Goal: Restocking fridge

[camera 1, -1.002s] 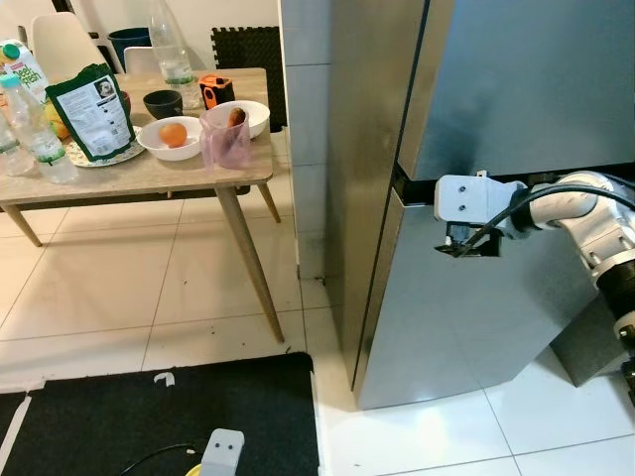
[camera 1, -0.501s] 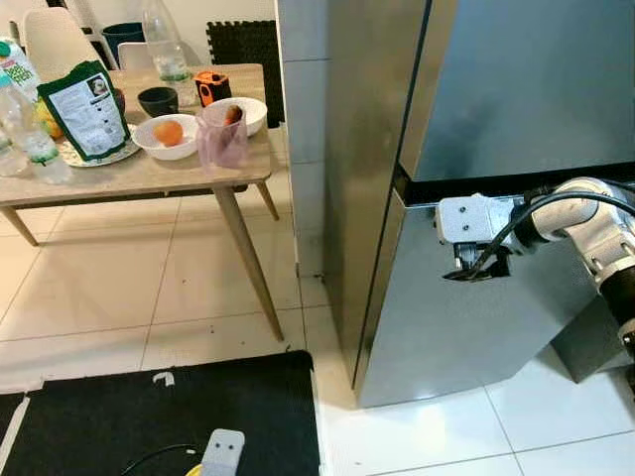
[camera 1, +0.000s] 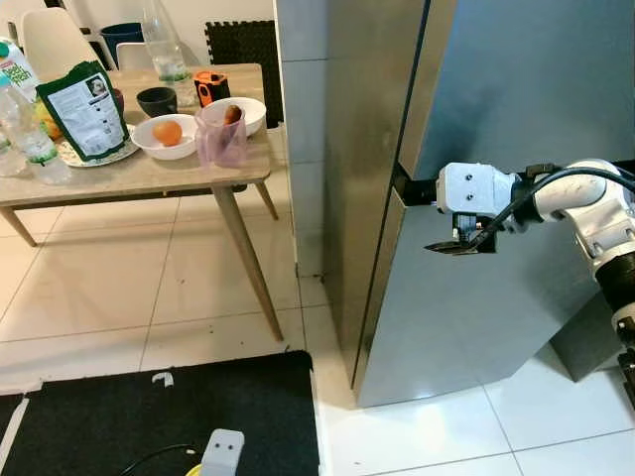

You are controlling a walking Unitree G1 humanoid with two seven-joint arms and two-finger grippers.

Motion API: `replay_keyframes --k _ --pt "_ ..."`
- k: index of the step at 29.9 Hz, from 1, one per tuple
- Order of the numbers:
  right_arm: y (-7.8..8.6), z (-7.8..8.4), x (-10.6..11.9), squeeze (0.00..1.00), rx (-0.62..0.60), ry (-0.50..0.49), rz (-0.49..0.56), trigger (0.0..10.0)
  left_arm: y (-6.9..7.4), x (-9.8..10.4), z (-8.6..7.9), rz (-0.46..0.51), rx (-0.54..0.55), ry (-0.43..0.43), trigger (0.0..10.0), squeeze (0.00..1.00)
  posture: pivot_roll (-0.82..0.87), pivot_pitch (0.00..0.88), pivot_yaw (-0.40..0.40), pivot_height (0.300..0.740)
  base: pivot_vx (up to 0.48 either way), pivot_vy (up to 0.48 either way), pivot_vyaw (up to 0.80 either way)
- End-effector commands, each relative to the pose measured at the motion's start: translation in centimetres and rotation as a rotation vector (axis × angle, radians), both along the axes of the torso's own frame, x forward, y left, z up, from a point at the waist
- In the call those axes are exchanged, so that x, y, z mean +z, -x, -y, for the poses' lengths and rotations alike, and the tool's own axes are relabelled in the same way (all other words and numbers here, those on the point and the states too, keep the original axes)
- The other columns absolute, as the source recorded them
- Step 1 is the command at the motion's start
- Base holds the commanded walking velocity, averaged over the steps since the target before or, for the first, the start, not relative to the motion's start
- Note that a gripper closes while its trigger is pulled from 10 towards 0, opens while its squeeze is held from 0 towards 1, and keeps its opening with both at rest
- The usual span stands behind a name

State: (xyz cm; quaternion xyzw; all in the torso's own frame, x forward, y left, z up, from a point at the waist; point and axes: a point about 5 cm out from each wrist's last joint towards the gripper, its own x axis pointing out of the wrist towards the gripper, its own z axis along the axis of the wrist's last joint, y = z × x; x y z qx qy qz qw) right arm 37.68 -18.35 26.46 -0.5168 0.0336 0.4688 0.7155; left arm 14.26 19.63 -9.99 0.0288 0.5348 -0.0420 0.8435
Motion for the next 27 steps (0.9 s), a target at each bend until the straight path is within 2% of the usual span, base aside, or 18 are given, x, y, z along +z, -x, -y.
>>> replay_keyframes --k 1,4,9,12,22,27 --pt "-0.5 0.5 0.6 0.0 -0.056 0.036 0.047 10.0 1.8 -0.7 0.3 -0.068 -0.001 0.006 10.0 0.0 -0.05 0.095 -0.047 0.74 0.0 0.0 0.0" --pt "-0.5 0.7 0.1 0.0 -0.074 0.092 0.036 10.0 1.9 -0.7 0.3 -0.07 -0.001 0.006 10.0 0.0 -0.04 0.097 -0.048 0.74 0.0 0.0 0.0" --pt "-0.7 1.0 -0.1 0.0 -0.099 0.125 0.038 10.0 1.9 -0.7 0.3 -0.071 -0.001 0.005 10.0 0.0 -0.04 0.098 -0.049 0.74 0.0 0.0 0.0" --pt "-0.8 1.7 -0.5 0.0 -0.131 0.173 0.035 10.0 2.0 -0.7 0.3 -0.073 0.002 0.005 10.0 0.0 -0.04 0.102 -0.05 0.74 0.0 0.0 0.0" --pt "0.0 1.6 -1.3 0.0 -0.041 0.189 -0.099 10.0 2.1 -0.8 0.3 -0.075 0.003 0.007 10.0 0.0 -0.05 0.108 -0.05 0.74 0.0 0.0 0.0" --pt "0.1 1.5 -1.3 0.0 -0.031 0.192 -0.115 10.0 2.1 -0.8 0.3 -0.075 0.004 0.007 10.0 0.0 -0.04 0.108 -0.05 0.74 0.0 0.0 0.0"
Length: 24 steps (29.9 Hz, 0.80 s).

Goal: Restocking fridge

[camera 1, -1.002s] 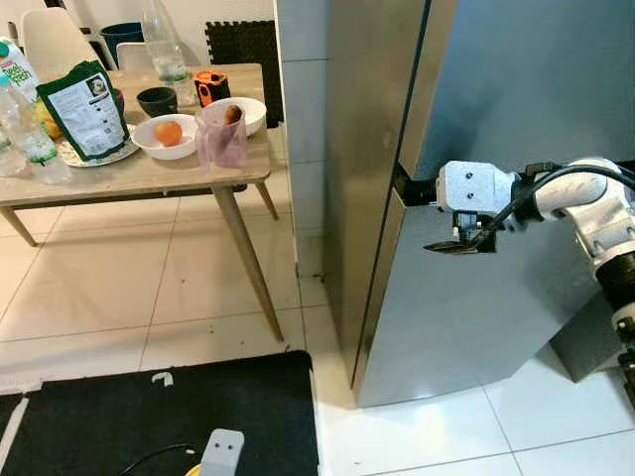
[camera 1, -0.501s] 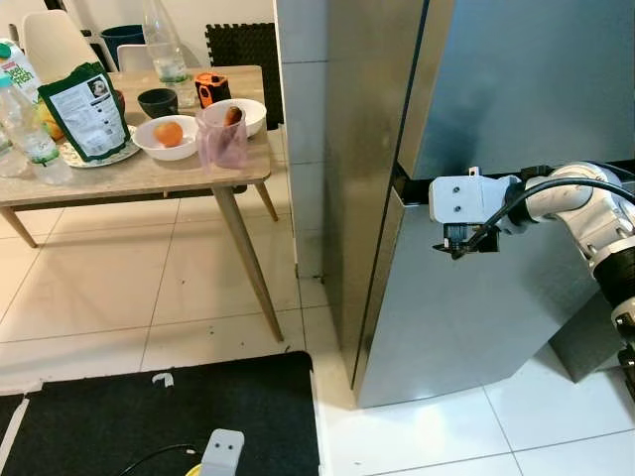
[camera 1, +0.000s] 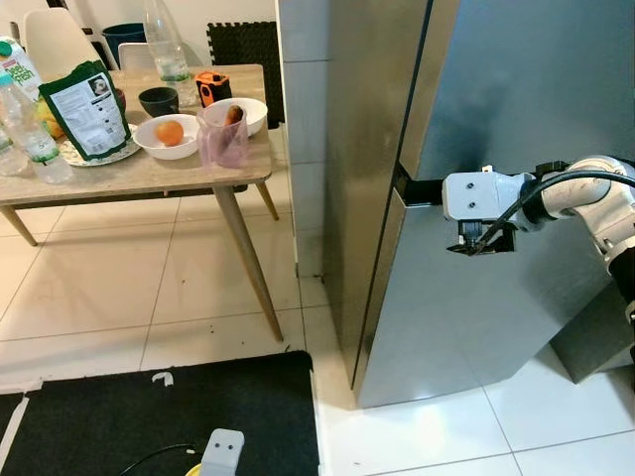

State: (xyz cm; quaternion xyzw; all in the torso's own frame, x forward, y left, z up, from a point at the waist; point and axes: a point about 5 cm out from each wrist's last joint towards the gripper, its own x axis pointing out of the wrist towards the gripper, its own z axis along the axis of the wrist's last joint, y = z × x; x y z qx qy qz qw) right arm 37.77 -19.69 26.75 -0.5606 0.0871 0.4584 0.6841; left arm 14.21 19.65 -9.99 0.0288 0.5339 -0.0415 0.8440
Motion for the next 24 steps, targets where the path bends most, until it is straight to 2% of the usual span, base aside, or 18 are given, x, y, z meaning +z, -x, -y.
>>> replay_keyframes --k 1,13,18,23,24 --pt "0.3 0.2 -1.5 0.0 0.006 0.044 -0.095 10.0 2.1 -0.8 0.3 -0.077 0.004 0.007 10.0 0.0 -0.04 0.108 -0.05 0.74 0.0 0.0 0.0" --pt "1.1 0.4 -2.0 0.0 0.049 0.046 -0.202 10.0 2.1 -0.8 0.2 -0.079 0.004 0.006 10.0 0.0 -0.05 0.11 -0.049 0.74 0.0 0.0 0.0" --pt "1.6 0.2 -1.5 0.0 0.085 0.0 -0.239 10.0 2.1 -0.8 0.2 -0.078 0.003 0.007 10.0 0.0 -0.05 0.108 -0.049 0.74 0.0 0.0 0.0" --pt "1.6 0.1 -0.7 0.0 0.104 -0.037 -0.21 10.0 2.1 -0.8 0.3 -0.079 0.002 0.007 10.0 0.0 -0.05 0.108 -0.048 0.74 0.0 0.0 0.0" --pt "1.6 -0.2 -0.2 0.0 0.118 -0.072 -0.182 10.0 2.1 -0.8 0.3 -0.079 0.001 0.007 10.0 0.0 -0.05 0.107 -0.049 0.74 0.0 0.0 0.0"
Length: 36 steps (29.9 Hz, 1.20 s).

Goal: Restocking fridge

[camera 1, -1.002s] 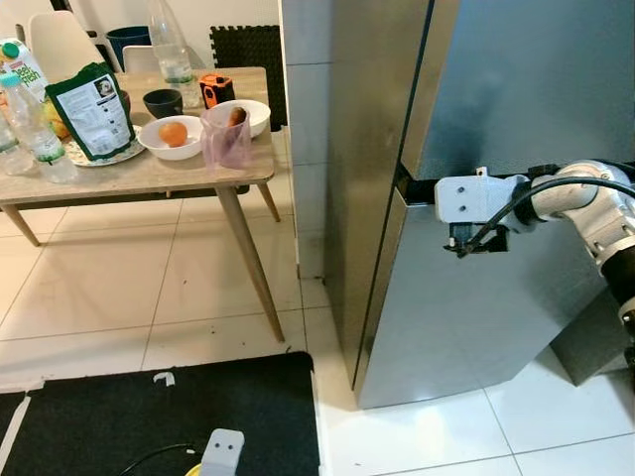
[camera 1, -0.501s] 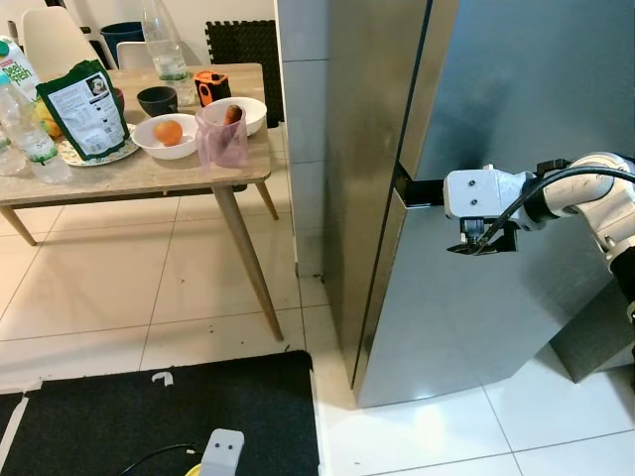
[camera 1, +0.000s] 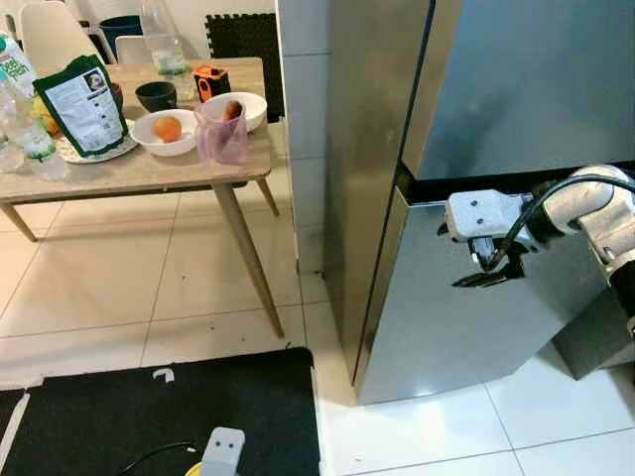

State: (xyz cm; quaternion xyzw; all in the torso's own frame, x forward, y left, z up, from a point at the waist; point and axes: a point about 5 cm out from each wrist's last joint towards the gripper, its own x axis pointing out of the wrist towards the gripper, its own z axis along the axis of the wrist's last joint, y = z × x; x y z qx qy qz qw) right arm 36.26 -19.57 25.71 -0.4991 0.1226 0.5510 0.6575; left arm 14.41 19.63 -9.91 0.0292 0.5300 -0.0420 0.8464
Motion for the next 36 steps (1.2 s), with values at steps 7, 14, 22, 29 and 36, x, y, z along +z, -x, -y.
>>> replay_keyframes --k 7,14,22,29,36 --pt "-0.5 0.0 2.0 0.0 -0.029 -0.05 0.133 10.0 2.3 -0.9 0.3 -0.087 0.002 0.008 10.0 0.0 -0.05 0.108 -0.05 0.74 0.0 0.0 0.0" --pt "-1.0 0.8 2.4 0.0 -0.106 -0.035 0.176 10.0 2.2 -0.8 0.4 -0.086 0.004 0.009 10.0 0.0 -0.05 0.105 -0.051 0.74 0.0 0.0 0.0" --pt "-1.7 2.5 1.8 0.0 -0.227 0.09 0.233 10.0 2.3 -0.8 0.3 -0.087 0.003 0.007 10.0 0.0 -0.04 0.107 -0.05 0.74 0.0 0.0 0.0" --pt "-1.4 3.1 1.0 0.0 -0.222 0.164 0.184 10.0 2.3 -0.8 0.2 -0.087 0.002 0.005 10.0 0.0 -0.04 0.104 -0.049 0.74 0.0 0.0 0.0" --pt "-1.3 2.9 1.0 0.0 -0.206 0.162 0.174 10.0 2.2 -0.8 0.2 -0.087 0.001 0.005 10.0 0.0 -0.05 0.104 -0.049 0.74 0.0 0.0 0.0"
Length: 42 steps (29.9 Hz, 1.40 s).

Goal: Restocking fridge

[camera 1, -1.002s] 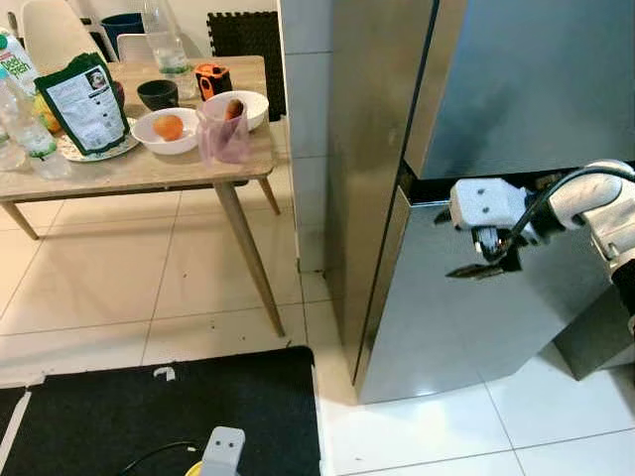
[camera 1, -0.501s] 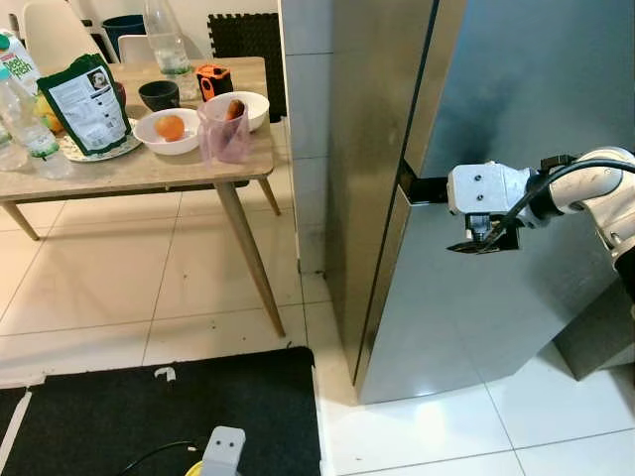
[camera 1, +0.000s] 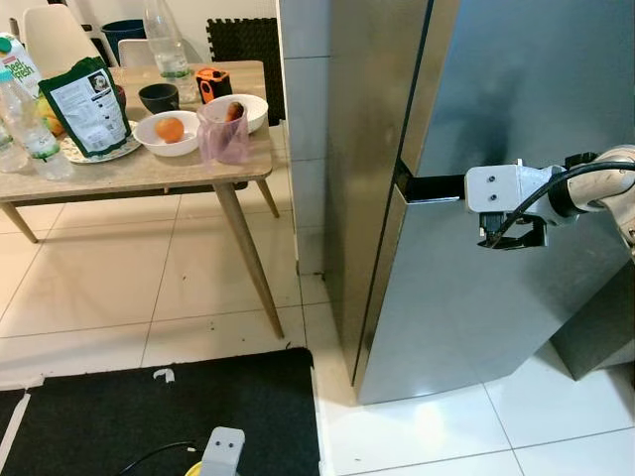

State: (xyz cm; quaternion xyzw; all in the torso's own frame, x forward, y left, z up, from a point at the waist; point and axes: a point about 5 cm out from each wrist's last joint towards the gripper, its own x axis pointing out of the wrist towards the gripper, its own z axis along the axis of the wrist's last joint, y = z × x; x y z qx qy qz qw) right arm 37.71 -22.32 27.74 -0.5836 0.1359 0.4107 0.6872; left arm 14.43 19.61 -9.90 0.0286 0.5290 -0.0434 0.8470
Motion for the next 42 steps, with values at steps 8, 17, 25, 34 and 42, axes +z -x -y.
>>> replay_keyframes --k 8,17,25,34,42 --pt "0.5 -0.9 -3.5 0.0 0.063 0.011 -0.168 10.0 2.3 -0.9 0.4 -0.09 0.002 0.007 10.0 0.0 -0.05 0.109 -0.049 0.74 0.0 0.0 0.0" --pt "0.6 -0.8 -3.8 0.0 0.062 0.027 -0.205 10.0 2.4 -0.9 0.4 -0.092 0.006 0.006 10.0 0.0 -0.05 0.112 -0.052 0.74 0.0 0.0 0.0" --pt "0.7 -1.7 -2.8 0.0 0.124 -0.076 -0.186 10.0 2.4 -0.9 0.5 -0.091 0.008 0.011 10.0 0.0 -0.05 0.112 -0.054 0.74 0.0 0.0 0.0" --pt "0.7 -3.5 0.5 0.0 0.243 -0.334 -0.096 10.0 2.5 -1.0 0.6 -0.094 0.006 0.011 10.0 0.0 -0.05 0.117 -0.055 0.74 0.0 0.0 0.0" --pt "-0.2 -3.3 0.1 0.0 0.154 -0.266 -0.003 10.0 2.6 -1.0 0.6 -0.095 0.008 0.012 10.0 0.0 -0.05 0.12 -0.056 0.74 0.0 0.0 0.0"
